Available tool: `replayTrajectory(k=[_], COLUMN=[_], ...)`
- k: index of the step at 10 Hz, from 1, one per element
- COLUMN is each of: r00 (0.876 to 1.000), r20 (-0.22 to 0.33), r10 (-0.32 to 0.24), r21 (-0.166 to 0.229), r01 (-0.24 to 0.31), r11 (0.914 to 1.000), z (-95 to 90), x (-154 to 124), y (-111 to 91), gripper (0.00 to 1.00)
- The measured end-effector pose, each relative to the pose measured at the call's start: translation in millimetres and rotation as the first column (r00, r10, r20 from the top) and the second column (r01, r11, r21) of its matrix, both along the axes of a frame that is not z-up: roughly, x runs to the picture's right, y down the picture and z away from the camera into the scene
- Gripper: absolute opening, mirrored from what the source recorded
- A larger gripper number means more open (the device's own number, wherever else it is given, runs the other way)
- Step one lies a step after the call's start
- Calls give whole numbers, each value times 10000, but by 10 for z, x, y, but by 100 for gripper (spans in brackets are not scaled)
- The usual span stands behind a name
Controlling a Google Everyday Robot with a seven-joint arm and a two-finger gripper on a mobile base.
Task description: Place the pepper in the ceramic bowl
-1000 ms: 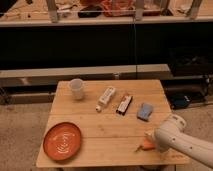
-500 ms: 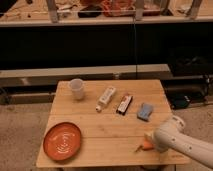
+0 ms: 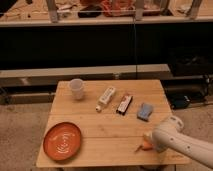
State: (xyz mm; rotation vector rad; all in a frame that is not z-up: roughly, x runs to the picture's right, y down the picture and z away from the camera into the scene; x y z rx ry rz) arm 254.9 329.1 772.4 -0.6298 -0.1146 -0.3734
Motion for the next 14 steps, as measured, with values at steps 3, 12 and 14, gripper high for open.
replayTrajectory(k=[3,12,14], r00=[10000,9990,9990], r20=[16,4,7], r10=[94,446,454], r21=[-61,-262,-269], r01=[-94,-446,-454], r11=[9999,9987,9986], z=[16,61,61], x=[-31,-133,-141], y=[14,63,61], gripper=[80,62,61])
